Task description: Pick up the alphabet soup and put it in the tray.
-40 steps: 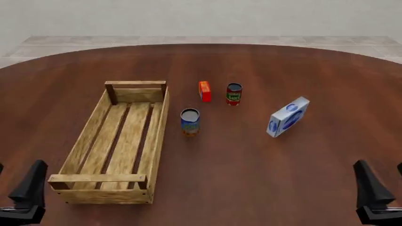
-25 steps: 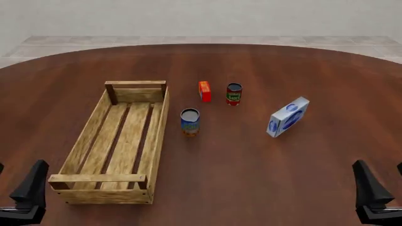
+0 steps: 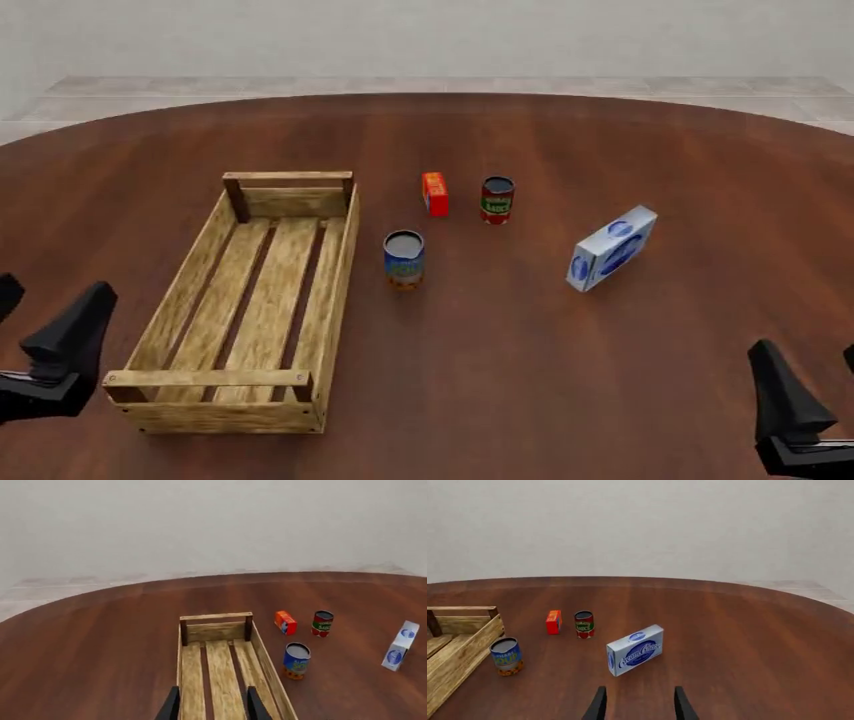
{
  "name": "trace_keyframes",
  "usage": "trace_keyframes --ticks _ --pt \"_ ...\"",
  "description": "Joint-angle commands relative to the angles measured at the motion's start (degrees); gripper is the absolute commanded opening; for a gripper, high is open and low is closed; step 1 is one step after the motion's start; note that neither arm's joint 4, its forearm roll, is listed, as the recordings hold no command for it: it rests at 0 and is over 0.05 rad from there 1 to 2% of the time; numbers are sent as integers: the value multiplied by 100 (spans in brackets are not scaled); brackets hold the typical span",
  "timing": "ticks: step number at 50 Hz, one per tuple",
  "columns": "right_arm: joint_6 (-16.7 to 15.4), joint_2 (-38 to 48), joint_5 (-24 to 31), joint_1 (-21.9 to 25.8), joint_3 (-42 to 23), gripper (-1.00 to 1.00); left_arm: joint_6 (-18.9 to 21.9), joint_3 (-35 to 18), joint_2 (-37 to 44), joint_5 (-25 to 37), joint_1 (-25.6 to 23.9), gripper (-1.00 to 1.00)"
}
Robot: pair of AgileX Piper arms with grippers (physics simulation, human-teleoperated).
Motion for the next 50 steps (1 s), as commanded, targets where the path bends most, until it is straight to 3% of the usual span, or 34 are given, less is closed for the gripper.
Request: trace_keyframes --ticks 1,3,7,9,12,16,20,31,33,50 --pt "-7 -21 9 -5 0 100 275 -1009 1145 184 -423 100" --pt "-9 -22 10 -3 0 100 500 -1388 1505 362 -578 100" --pt "-6 -21 10 -7 0 100 413 -1728 1922 547 -674 100" --pt "-7 -20 9 -4 0 100 638 -2153 2366 697 -806 100" --pt "-6 -20 10 -6 0 100 146 -2645 2773 1147 -1070 100" --pt "-7 -21 10 -6 0 100 419 -3170 3070 1425 -1184 100" --pt "-8 -20 9 -6 0 100 668 -3549 3401 1478 -1179 100" --pt "-6 -19 9 -6 0 100 696 -4548 4262 2071 -1386 100" --pt "-6 -20 9 -6 0 100 550 -4868 4424 2236 -1372 100" --pt "-8 -21 10 -6 0 100 1104 -6408 5501 3493 -1454 100"
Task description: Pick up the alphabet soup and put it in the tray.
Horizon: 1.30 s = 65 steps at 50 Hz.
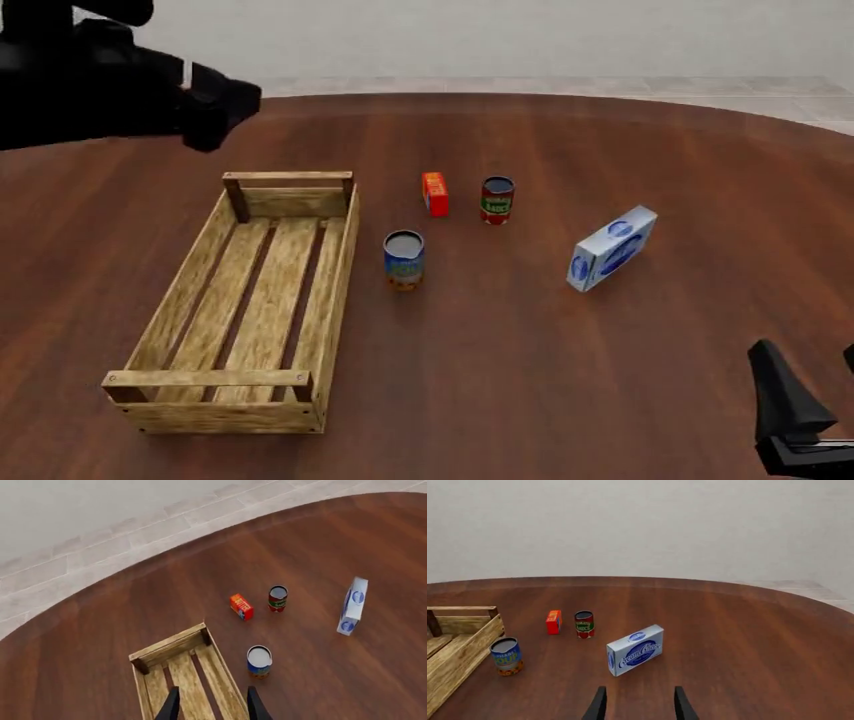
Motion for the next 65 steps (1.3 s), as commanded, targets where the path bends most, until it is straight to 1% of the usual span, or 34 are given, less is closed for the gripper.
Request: trace_keyframes --ticks 1,3,6,8,9,13,18,21,26,27,32,34,36,37,41,44,50,55,59,65 --pt "-8 -22 10 -7 0 100 265 -978 728 701 -12 100" --pt "-8 -20 10 -8 0 100 306 -1145 867 801 30 100" --pt "-6 -21 10 -7 0 100 230 -1369 1063 985 -22 100" --pt "-7 -21 10 -7 0 100 372 -1475 1226 1022 -7 100" --pt "-6 -21 10 -7 0 100 330 -1533 1329 1105 -22 100" --pt "-7 -21 10 -6 0 100 431 -1785 1550 1161 -12 100" --pt "-6 -22 10 -8 0 100 386 -2018 1792 1283 -48 100" --pt "-8 -22 10 -6 0 100 399 -2124 1972 1386 -165 100" --pt "-7 -21 10 -7 0 100 433 -2335 2178 1467 -192 100" --pt "-5 -21 10 -8 0 100 509 -2475 2298 1485 -193 100" --pt "-7 -23 10 -7 0 100 480 -2734 2490 1608 -350 100" --pt "-9 -22 10 -7 0 100 541 -2835 2537 1627 -432 100" --pt "-7 -21 10 -7 0 100 519 -2889 2572 1658 -428 100" --pt "-8 -20 10 -6 0 100 524 -3011 2651 1704 -447 100" --pt "-6 -21 10 -7 0 100 563 -3220 2793 1752 -482 100" --pt "-7 -21 10 -7 0 100 609 -3287 2857 1765 -494 100" --pt "-6 -22 10 -8 0 100 571 -3503 3061 1822 -564 100" --pt "-8 -21 10 -7 0 100 648 -3477 3189 1773 -603 100" --pt "-7 -22 10 -6 0 100 620 -3572 3299 1811 -627 100" --pt "-6 -21 10 -7 0 100 664 -3488 3407 1757 -644 100"
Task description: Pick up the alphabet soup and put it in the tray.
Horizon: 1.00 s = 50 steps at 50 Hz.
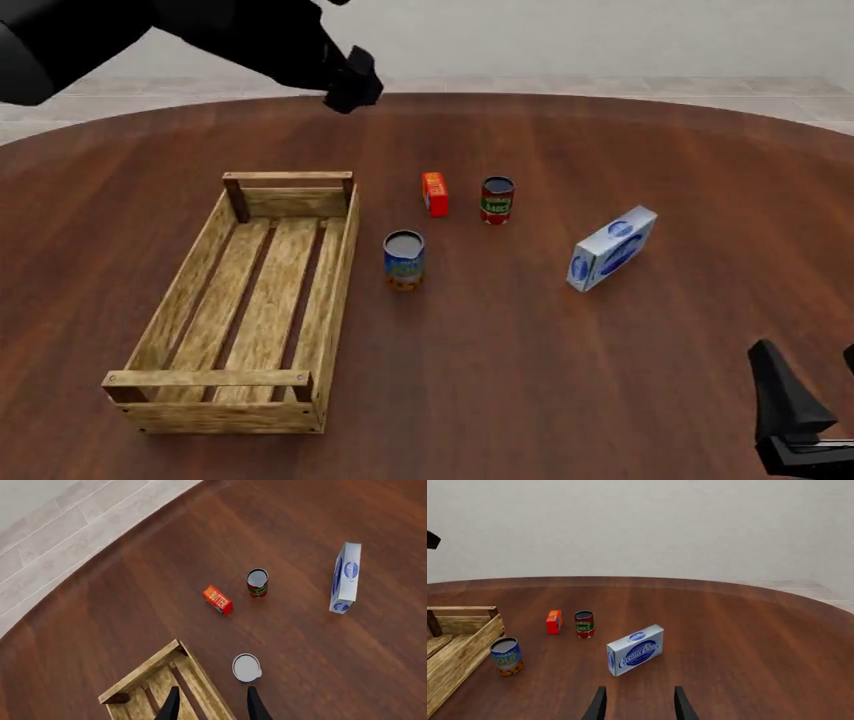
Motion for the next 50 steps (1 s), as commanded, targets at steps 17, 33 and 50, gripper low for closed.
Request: trace_keyframes --ticks 17,33,50 --pt "-7 -22 10 -7 0 100 133 7 484 -180 -121 100" --pt "-5 -22 10 -6 0 100 109 2 782 -305 -242 100" --pt "-6 -22 10 -7 0 100 123 18 1025 -435 -354 100"
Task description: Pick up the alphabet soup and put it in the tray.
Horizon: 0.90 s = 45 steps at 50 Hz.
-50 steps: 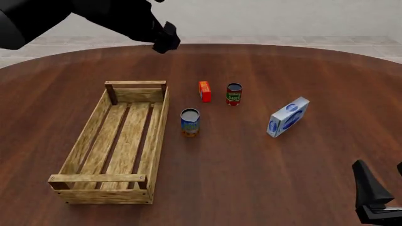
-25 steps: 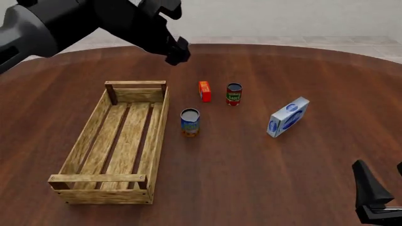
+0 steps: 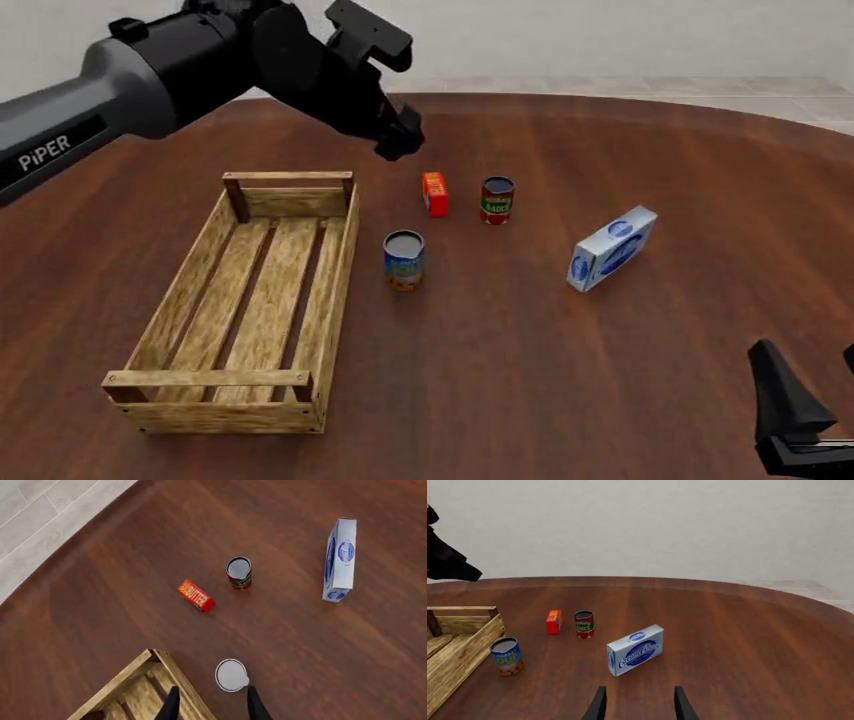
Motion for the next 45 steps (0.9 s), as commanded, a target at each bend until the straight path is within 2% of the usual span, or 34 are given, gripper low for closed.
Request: trace_keyframes --ticks 1,19,45 --pt "-8 -21 10 -8 0 100 14 -6 177 -89 -40 100" --pt "-8 -21 10 -7 0 100 -6 -105 457 -183 -103 100" --pt "-7 -21 10 -7 0 100 -62 99 652 -347 -142 100"
